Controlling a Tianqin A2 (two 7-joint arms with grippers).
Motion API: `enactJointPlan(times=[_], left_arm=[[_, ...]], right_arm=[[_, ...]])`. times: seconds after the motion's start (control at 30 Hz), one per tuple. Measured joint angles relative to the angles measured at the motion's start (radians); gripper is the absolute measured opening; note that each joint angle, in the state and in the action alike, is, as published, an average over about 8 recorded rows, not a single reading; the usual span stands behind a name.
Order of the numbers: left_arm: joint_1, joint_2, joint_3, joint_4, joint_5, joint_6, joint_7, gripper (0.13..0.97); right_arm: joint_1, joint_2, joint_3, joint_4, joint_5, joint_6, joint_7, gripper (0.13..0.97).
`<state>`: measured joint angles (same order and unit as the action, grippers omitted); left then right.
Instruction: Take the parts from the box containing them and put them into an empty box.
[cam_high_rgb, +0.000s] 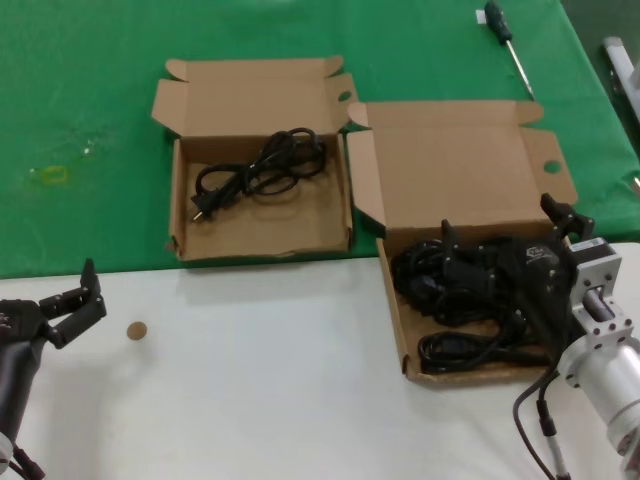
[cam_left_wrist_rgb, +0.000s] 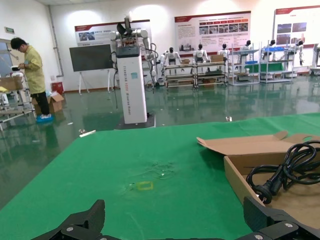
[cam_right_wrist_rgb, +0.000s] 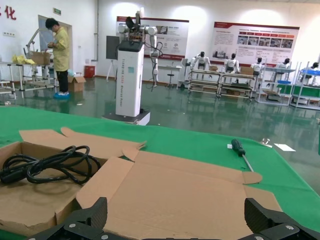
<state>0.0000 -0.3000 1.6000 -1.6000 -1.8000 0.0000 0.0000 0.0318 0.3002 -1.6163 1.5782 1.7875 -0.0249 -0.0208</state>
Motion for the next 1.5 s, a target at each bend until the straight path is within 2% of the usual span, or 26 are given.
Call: enactJointPlan(times=[1.5], left_arm=[[0.000, 0.000, 0.000, 0.000, 0.000, 0.000, 0.000, 0.966]], right_arm=[[0.000, 0.000, 0.000, 0.000, 0.000, 0.000, 0.000, 0.966]])
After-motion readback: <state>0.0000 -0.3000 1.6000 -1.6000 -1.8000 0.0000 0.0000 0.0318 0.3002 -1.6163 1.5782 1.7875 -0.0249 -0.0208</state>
